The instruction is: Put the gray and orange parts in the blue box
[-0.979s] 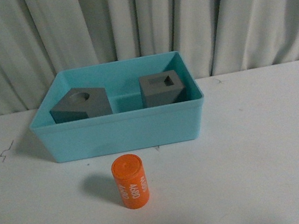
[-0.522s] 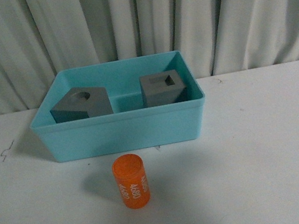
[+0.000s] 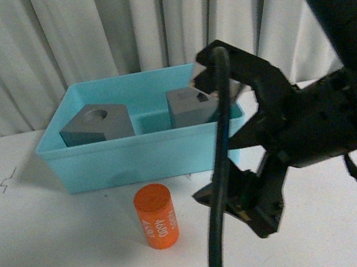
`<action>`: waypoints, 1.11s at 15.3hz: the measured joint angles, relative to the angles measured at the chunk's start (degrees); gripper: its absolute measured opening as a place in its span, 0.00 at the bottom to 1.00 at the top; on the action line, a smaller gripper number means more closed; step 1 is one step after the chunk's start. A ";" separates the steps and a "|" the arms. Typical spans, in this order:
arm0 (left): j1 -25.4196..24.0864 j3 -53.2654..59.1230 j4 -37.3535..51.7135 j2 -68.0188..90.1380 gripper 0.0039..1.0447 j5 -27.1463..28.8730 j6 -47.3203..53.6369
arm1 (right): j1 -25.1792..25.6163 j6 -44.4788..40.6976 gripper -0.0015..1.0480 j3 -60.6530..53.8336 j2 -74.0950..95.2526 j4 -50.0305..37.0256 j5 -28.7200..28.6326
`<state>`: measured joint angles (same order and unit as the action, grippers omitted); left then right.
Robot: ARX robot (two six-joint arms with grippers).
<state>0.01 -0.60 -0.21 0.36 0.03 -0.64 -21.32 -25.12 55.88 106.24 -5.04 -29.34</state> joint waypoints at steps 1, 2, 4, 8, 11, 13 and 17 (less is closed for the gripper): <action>0.00 0.00 0.02 0.00 0.94 0.02 0.00 | -1.68 0.00 0.94 2.16 1.42 0.70 -0.02; 0.00 0.00 0.00 0.00 0.94 0.00 0.00 | -4.63 -0.59 0.94 5.40 4.52 1.66 0.74; 0.00 0.00 0.00 0.00 0.94 0.00 0.00 | -6.19 -1.22 0.94 7.43 7.41 1.97 1.92; 0.00 0.00 0.00 0.00 0.94 0.00 0.00 | -7.96 -1.84 0.94 11.50 11.96 1.70 4.04; 0.00 0.00 0.00 0.00 0.94 0.00 0.02 | -8.87 -1.99 0.94 13.81 14.43 2.14 4.94; 0.00 0.00 0.00 0.00 0.94 0.00 0.00 | -10.27 -2.19 0.94 15.23 16.33 2.47 5.64; 0.00 0.00 0.00 0.00 0.94 0.00 0.00 | -11.69 -1.90 0.68 17.92 19.30 2.25 9.88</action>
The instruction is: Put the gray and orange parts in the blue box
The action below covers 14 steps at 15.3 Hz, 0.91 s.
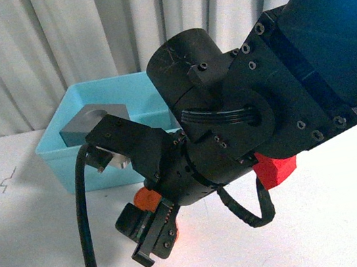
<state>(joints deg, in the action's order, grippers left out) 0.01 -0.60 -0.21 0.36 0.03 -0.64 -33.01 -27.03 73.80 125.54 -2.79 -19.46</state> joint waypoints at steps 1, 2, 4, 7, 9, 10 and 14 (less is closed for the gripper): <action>0.00 0.00 0.00 0.00 0.94 0.00 0.00 | 0.02 0.22 0.51 0.00 0.00 -0.04 0.11; 0.00 0.00 0.00 0.00 0.94 0.02 0.02 | 0.02 0.20 0.46 0.00 -0.02 -0.28 0.09; 0.00 0.00 0.02 0.00 0.94 0.00 0.00 | 0.09 1.11 0.45 -1.22 -0.96 -1.81 0.24; 0.00 0.00 0.00 0.00 0.94 0.02 0.00 | 1.22 8.85 0.45 -9.84 -10.69 -12.07 -0.57; 0.00 0.00 0.00 0.00 0.94 0.02 0.02 | 3.63 15.63 0.45 -14.51 -21.86 -17.97 -0.24; 0.00 0.00 0.00 0.00 0.94 0.00 0.00 | 5.60 17.44 0.45 -14.27 -25.57 -18.80 0.44; 0.00 0.00 0.00 0.00 0.94 0.00 0.00 | 10.88 19.71 0.45 -1.07 -17.09 -16.72 3.04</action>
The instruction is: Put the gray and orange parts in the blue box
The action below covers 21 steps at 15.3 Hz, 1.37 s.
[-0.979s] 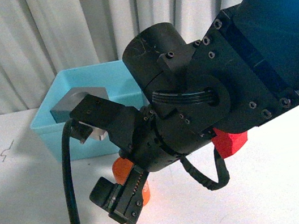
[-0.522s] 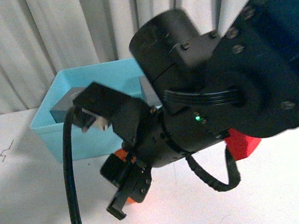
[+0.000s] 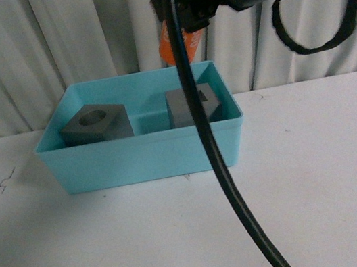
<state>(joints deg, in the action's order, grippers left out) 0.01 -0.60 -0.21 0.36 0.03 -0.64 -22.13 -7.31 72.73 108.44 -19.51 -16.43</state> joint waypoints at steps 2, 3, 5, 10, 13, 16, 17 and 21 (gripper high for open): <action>0.00 0.00 0.00 0.00 0.94 0.00 0.02 | -1.27 1.16 0.45 10.34 8.26 3.63 2.36; 0.00 0.00 0.00 0.00 0.94 0.00 0.00 | -2.29 1.60 0.45 15.50 11.54 6.05 3.56; 0.00 0.00 0.00 0.00 0.94 0.00 0.02 | -3.21 2.84 0.45 20.22 15.67 8.11 4.98; 0.00 0.00 0.00 0.00 0.94 0.00 0.02 | -4.15 5.09 0.45 27.43 24.50 13.09 6.23; 0.00 0.00 0.02 0.00 0.94 0.00 0.00 | -4.11 5.20 0.45 33.03 28.24 15.91 6.62; 0.00 0.00 0.02 0.00 0.94 0.00 0.00 | -4.26 5.35 0.45 38.75 33.05 19.56 6.60; 0.00 0.00 0.00 0.00 0.94 0.00 0.02 | -4.57 5.40 0.45 40.63 34.67 20.72 6.82; 0.00 0.00 0.02 0.00 0.94 0.00 0.02 | -5.73 5.44 0.45 46.88 39.28 24.26 7.04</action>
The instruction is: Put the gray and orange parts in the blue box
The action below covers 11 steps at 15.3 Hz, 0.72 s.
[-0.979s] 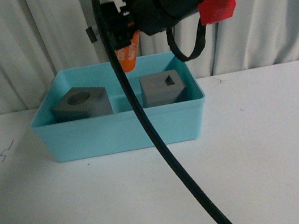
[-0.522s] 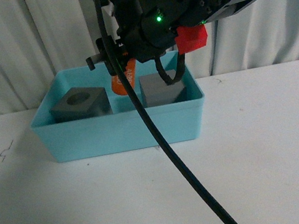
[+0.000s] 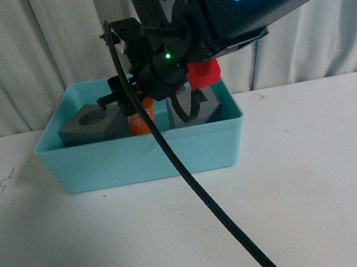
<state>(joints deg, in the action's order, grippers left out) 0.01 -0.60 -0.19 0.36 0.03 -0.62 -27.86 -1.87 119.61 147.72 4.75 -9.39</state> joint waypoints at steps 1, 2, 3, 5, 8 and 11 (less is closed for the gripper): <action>0.00 0.00 0.00 0.00 0.94 0.02 -0.02 | -0.26 0.00 0.45 1.51 1.18 0.92 0.02; 0.00 0.00 -0.02 0.00 0.94 0.02 -0.02 | -0.39 0.00 0.45 2.34 1.99 1.62 0.20; 0.00 0.00 -0.02 0.00 0.94 0.02 0.00 | -0.66 0.00 0.45 2.86 2.51 2.45 0.39; 0.00 0.00 0.00 0.00 0.94 0.00 0.00 | -0.76 -0.04 0.45 3.50 3.10 3.10 0.74; 0.00 0.00 -0.02 0.00 0.94 0.00 0.00 | -0.76 -0.07 0.52 3.69 3.10 3.43 0.81; 0.00 0.00 -0.02 0.00 0.94 0.00 0.00 | -0.76 -0.07 0.74 3.50 3.10 2.43 0.57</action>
<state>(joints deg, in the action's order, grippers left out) 0.01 -0.60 -0.21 0.36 0.03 -0.62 -28.62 -1.93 123.11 150.82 7.18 -8.82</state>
